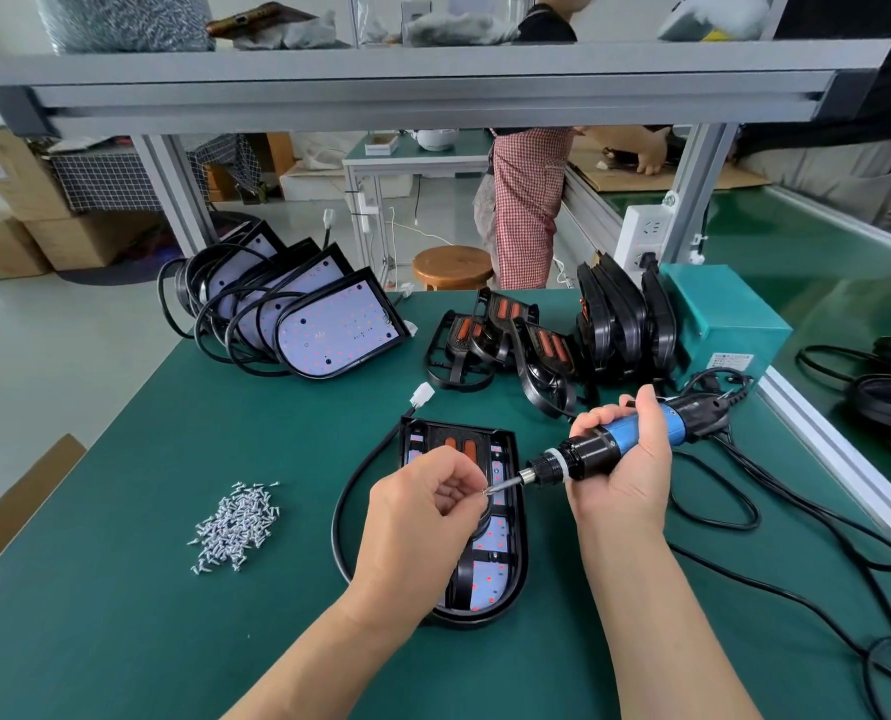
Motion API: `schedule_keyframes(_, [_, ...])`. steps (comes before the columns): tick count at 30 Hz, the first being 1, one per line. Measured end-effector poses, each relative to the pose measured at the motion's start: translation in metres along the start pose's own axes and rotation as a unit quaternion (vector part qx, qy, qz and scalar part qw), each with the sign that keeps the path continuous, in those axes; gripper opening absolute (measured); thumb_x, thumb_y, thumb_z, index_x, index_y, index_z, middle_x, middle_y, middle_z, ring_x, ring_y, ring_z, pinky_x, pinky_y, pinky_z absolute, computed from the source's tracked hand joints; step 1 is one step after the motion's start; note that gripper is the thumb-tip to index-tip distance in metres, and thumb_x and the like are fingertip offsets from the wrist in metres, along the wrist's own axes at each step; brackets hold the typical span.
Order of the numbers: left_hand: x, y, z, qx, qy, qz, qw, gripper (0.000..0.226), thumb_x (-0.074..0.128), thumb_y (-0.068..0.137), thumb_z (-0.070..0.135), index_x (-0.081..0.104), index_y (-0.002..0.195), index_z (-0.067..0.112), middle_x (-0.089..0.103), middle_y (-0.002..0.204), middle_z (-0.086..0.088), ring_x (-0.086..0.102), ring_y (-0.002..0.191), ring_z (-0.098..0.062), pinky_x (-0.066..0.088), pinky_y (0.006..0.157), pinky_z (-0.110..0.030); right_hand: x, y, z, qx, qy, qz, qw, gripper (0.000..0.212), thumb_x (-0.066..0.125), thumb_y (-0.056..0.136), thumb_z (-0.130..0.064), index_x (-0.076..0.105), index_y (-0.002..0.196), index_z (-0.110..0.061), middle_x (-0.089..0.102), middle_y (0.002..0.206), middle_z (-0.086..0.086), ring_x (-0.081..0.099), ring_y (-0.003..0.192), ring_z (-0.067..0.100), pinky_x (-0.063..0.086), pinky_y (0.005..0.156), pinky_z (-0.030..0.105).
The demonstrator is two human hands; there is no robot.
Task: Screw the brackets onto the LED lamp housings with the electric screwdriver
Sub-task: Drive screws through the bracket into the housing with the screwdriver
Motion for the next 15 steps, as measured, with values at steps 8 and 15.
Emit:
schedule_keyframes(8, [0.003,-0.005,0.005,0.066,0.078,0.028,0.994,0.03,0.07,0.081,-0.003,0.061,0.076,0.026,0.061,0.074,0.007,0.054,0.064,-0.012,0.047,0.06,-0.018,-0.002,-0.001,-0.001,-0.01,-0.016,0.014,1.0,0.025,0.075,0.091,-0.024,0.053,0.098,-0.015,0.055,0.067,-0.005,0.054,0.055,0.007,0.051,0.056,0.02])
schedule_keyframes(15, [0.008,-0.011,0.025,0.179,0.188,0.034,0.965,0.04,0.065,0.083,-0.005,0.042,0.091,0.028,0.055,0.074,0.006,0.049,0.067,-0.019,0.045,0.061,-0.033,-0.008,-0.001,0.001,0.008,-0.015,0.051,0.999,0.023,0.074,0.092,-0.022,0.052,0.093,-0.013,0.053,0.07,-0.004,0.053,0.054,0.007,0.05,0.054,0.019])
Point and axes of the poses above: each hand's wrist, its own y-axis towards the middle knuckle, its own x-axis out of the palm, z = x × y, the point moved 8 cm from there along y, towards the middle knuckle
